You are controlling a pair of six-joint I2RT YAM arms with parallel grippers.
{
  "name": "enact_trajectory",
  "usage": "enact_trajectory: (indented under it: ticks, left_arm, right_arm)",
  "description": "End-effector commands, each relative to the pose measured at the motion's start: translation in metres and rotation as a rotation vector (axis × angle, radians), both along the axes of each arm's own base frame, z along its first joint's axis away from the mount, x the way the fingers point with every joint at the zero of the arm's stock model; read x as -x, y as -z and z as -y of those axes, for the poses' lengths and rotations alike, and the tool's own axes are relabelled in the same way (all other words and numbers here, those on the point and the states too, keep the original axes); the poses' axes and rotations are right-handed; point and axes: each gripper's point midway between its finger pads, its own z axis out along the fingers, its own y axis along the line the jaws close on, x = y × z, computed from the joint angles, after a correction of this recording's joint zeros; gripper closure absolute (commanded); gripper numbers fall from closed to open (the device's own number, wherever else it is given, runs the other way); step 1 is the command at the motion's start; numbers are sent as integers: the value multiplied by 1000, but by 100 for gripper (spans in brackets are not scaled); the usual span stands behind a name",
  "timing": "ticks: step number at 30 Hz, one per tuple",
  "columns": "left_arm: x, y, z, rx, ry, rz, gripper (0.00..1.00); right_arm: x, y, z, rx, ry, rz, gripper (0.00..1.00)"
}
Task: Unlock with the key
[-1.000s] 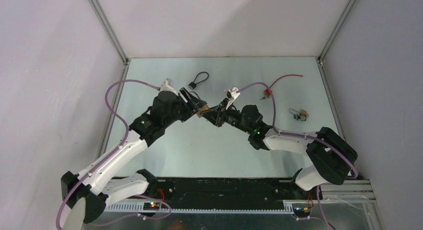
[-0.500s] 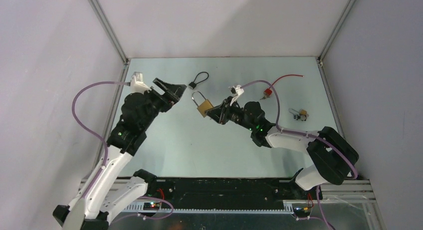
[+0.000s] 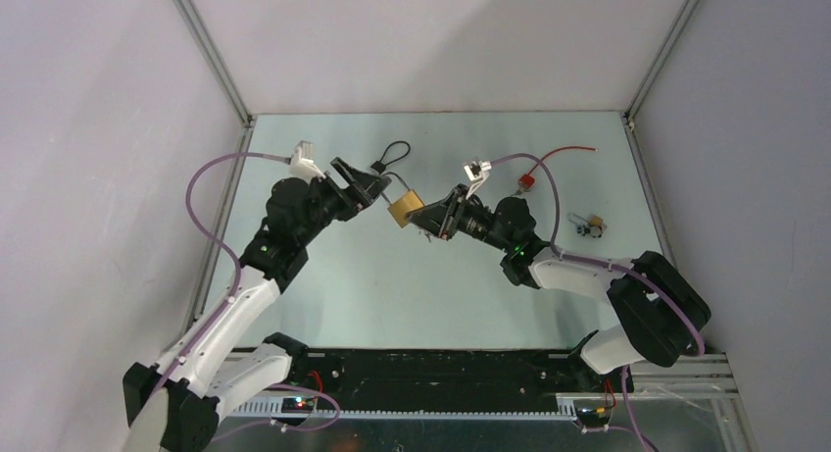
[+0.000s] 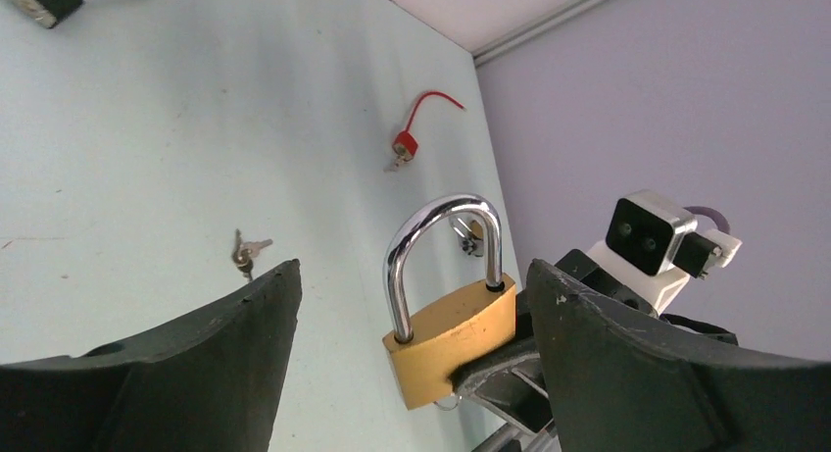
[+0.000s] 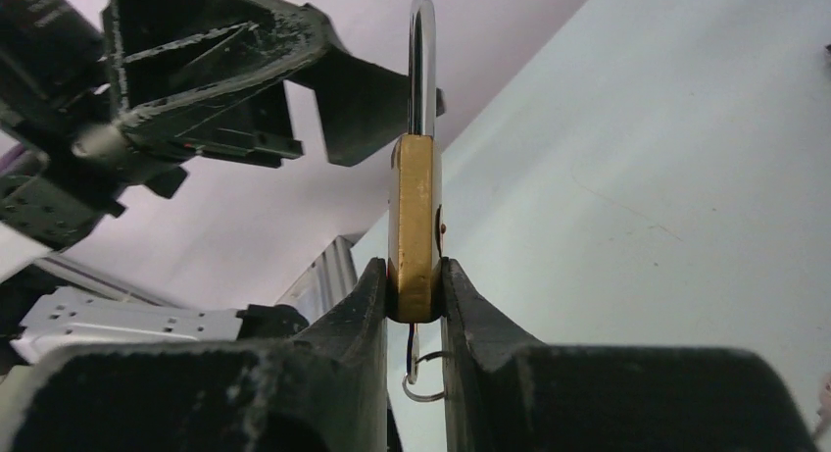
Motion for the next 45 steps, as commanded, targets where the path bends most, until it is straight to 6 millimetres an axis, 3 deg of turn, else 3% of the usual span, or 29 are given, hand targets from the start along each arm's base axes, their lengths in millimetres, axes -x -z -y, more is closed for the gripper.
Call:
enact_trajectory:
  ticks: [1, 5, 11, 13, 17, 22, 28, 31, 33, 35, 38, 45]
  left_arm:
    - [-4, -35, 13, 74, 64, 110, 14]
    - [-9, -30, 17, 82, 71, 88, 23]
    - [-11, -22, 21, 111, 75, 39, 45]
    - [-11, -21, 19, 119, 61, 31, 55]
    - [-11, -16, 13, 103, 25, -12, 66]
    - [-8, 10, -1, 17, -53, -159, 74]
    - [-6, 62, -12, -95, -117, -391, 65]
    - [-2, 94, -6, -146, -79, -524, 63]
    - [0, 103, 2, -142, -39, -571, 61]
    - [2, 104, 8, -124, -9, -595, 58]
    - [0, 93, 8, -133, -2, -552, 43]
    - [-2, 46, -14, -208, -43, -331, 20]
  right_arm:
    - [23, -81, 8, -219, -65, 155, 100]
    - [26, -83, 7, -236, -77, 148, 100]
    - [25, -74, 3, -187, -67, 161, 100]
    - [24, -63, 1, -135, -53, 163, 100]
    - [20, -40, -1, 11, 4, 216, 100]
    - [14, -9, 6, 270, 116, 331, 100]
    - [17, -8, 17, 479, 238, 533, 100]
    - [21, -16, 21, 554, 281, 658, 100]
    - [28, -20, 18, 577, 280, 704, 100]
    - [33, -21, 15, 574, 262, 708, 100]
    - [36, -24, 14, 552, 254, 687, 100]
    - [26, -26, 22, 443, 248, 533, 100]
